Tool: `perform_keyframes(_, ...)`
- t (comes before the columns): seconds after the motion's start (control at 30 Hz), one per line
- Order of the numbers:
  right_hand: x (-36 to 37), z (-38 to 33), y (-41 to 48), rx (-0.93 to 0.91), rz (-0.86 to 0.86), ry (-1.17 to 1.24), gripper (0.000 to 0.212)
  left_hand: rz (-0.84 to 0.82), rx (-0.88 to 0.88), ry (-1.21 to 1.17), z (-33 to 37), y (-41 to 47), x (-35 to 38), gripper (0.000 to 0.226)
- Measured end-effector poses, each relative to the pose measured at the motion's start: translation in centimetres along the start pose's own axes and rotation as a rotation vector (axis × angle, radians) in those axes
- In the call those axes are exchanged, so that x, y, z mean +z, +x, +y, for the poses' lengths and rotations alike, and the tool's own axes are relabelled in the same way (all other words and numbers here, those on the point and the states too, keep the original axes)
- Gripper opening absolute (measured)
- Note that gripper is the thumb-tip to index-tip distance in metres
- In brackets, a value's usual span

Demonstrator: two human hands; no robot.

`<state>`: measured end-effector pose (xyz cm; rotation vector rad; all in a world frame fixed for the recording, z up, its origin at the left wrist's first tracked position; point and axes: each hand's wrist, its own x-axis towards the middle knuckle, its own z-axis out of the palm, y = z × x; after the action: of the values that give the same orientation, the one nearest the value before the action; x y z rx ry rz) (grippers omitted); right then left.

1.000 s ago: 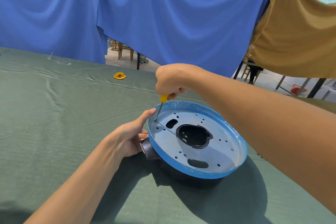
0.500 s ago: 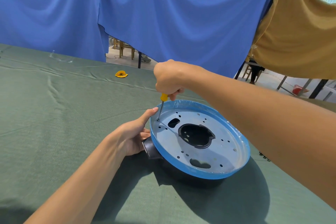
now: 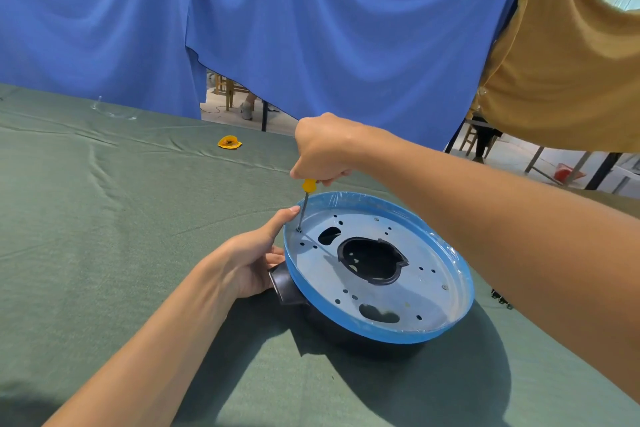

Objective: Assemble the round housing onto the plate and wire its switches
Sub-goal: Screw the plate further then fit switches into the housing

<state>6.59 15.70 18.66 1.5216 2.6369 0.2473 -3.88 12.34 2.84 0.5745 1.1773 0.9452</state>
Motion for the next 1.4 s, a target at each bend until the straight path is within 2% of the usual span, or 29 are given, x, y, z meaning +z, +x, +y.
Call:
perform_keyframes(0.13, -0.8, -0.1, -0.2, -0.04, -0.081, -0.02, 0.032, -0.004, -0.009, -0.001, 0.0, -0.2, 0.0, 0.061)
perform_keyframes(0.2, -1.3, -0.3, -0.3, -0.074, -0.121, -0.029, 0.019, -0.004, -0.012, -0.012, 0.0, -0.1, 0.0, 0.06)
perform_keyframes(0.27, -1.0, -0.3, -0.1, -0.095, -0.068, -0.001, 0.008, 0.002, -0.007, -0.031, -0.1, 0.0, 0.0, 0.063)
perform_keyframes(0.4, 0.2, 0.3, 0.4, -0.088, 0.118, 0.035, 0.028, 0.005, 0.002, -0.028, -0.1, 0.2, 0.0, 0.067)
perform_keyframes(0.53, 0.6, 0.5, 0.4, -0.05, 0.102, -0.014, 0.041, -0.002, -0.004, -0.016, -0.1, 0.1, 0.0, 0.065)
perform_keyframes(0.63, -0.6, 0.3, 0.1, -0.066, -0.08, 0.058, 0.03, 0.001, -0.005, -0.019, -0.1, 0.1, 0.1, 0.063)
perform_keyframes(0.7, -1.2, 0.3, -0.1, -0.073, -0.12, 0.091, 0.027, 0.004, -0.004, -0.02, 0.0, 0.1, 0.1, 0.064)
perform_keyframes(0.8, -0.6, 0.6, 0.1, -0.104, 0.011, 0.13, 0.008, 0.004, -0.006, -0.016, -0.1, 0.0, 0.2, 0.064)
perform_keyframes(0.83, -0.3, 0.7, 0.2, -0.112, 0.082, 0.124, 0.007, 0.005, -0.004, -0.014, -0.1, 0.0, 0.2, 0.064)
perform_keyframes(0.9, 0.6, 0.8, 0.3, -0.104, 0.173, 0.045, 0.032, 0.003, 0.002, -0.013, -0.1, 0.0, 0.1, 0.065)
perform_keyframes(0.97, 1.1, 0.9, 0.2, -0.078, 0.174, -0.008, 0.041, 0.003, 0.005, -0.01, -0.1, 0.0, 0.1, 0.067)
perform_keyframes(1.07, 0.3, 1.0, -0.1, -0.055, -0.015, 0.063, 0.033, 0.002, 0.006, -0.011, -0.1, 0.0, 0.2, 0.069)
perform_keyframes(1.13, -0.5, 1.0, -0.3, -0.073, -0.066, 0.112, 0.027, 0.0, 0.004, -0.01, 0.0, -0.1, 0.2, 0.07)
perform_keyframes(1.3, 0.7, 1.2, 0.0, -0.114, 0.169, 0.115, 0.017, 0.013, 0.016, 0.003, -0.1, 0.0, 0.2, 0.073)
perform_keyframes(1.4, 1.2, 1.4, 0.0, -0.053, 0.183, 0.05, 0.039, 0.007, 0.017, 0.006, -0.1, -0.1, 0.3, 0.071)
